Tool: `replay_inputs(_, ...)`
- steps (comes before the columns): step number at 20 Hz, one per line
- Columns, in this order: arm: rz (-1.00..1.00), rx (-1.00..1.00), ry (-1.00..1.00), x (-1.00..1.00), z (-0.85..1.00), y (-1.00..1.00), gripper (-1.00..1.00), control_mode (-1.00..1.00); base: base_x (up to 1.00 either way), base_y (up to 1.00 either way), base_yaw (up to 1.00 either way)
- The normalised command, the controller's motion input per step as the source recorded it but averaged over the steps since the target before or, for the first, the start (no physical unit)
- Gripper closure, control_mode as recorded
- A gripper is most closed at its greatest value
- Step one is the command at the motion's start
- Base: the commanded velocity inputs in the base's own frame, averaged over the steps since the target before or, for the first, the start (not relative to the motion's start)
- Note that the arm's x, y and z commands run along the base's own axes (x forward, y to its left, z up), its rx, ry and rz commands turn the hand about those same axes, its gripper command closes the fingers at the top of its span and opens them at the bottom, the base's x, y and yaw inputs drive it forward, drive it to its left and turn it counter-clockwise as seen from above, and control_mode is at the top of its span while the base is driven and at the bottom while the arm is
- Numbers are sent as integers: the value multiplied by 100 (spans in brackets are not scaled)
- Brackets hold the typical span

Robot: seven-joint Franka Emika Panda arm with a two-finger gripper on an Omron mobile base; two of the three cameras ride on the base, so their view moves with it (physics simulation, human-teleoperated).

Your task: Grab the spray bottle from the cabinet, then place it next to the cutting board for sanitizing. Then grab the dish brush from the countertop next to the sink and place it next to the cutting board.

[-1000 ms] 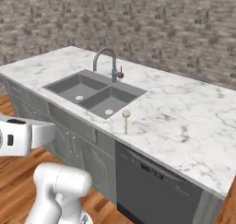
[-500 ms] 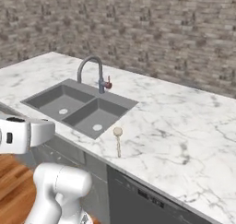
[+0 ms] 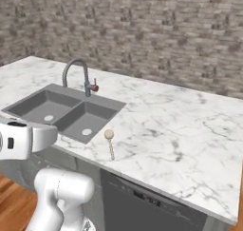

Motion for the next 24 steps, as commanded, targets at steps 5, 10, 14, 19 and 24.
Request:
replay_inputs(5, 0, 0, 0, 0, 0, 0, -100, 100, 33, 19, -24)
replay_inputs(10, 0, 0, 0, 0, 0, 0, -100, 100, 27, 8, -13)
replay_inputs(14, -6, 0, 18, 18, 0, 0, -100, -100, 0, 0, 0)
replay_inputs(19, 0, 0, 35, 53, -11, 0, -100, -100, 0, 0, 0)
replay_inputs(24, 0, -6, 26, 46, -33, 0, -100, -100, 0, 0, 0)
